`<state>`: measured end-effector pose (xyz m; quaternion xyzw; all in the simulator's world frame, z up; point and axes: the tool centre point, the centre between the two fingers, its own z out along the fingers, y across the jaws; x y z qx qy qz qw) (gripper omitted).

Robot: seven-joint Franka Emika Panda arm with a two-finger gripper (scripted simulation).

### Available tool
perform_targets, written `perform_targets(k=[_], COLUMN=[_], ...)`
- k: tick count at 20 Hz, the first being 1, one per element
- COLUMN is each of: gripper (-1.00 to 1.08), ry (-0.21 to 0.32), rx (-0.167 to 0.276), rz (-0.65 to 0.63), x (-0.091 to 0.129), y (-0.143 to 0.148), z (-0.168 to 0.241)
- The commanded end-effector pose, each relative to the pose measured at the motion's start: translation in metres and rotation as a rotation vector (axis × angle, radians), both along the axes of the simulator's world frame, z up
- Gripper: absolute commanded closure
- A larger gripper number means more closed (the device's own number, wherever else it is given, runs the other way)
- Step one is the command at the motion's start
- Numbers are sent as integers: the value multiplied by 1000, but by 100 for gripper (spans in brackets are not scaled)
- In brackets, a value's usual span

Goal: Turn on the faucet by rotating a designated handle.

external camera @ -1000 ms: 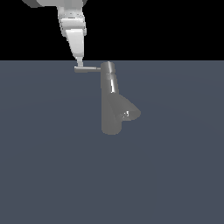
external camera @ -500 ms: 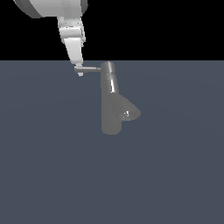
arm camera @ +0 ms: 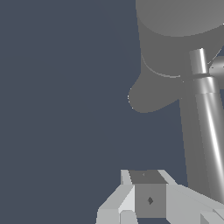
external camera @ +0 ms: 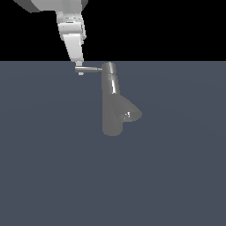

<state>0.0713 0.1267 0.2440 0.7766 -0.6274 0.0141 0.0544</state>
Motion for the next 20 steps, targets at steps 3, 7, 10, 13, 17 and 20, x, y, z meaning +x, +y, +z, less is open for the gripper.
perform_targets(k=[3, 7, 10, 13, 17, 20], gripper=[108, 108, 108, 108, 108, 108], ry=[4, 4, 3, 3, 3, 3], rx=[-1, -1, -1, -1, -1, -1], rz=[0, 0, -1, -1, -1, -1], x=[-13, -24, -33, -41, -53, -62], y=[-3, -5, -7, -9, -12, -14], z=[5, 10, 15, 19, 25, 29])
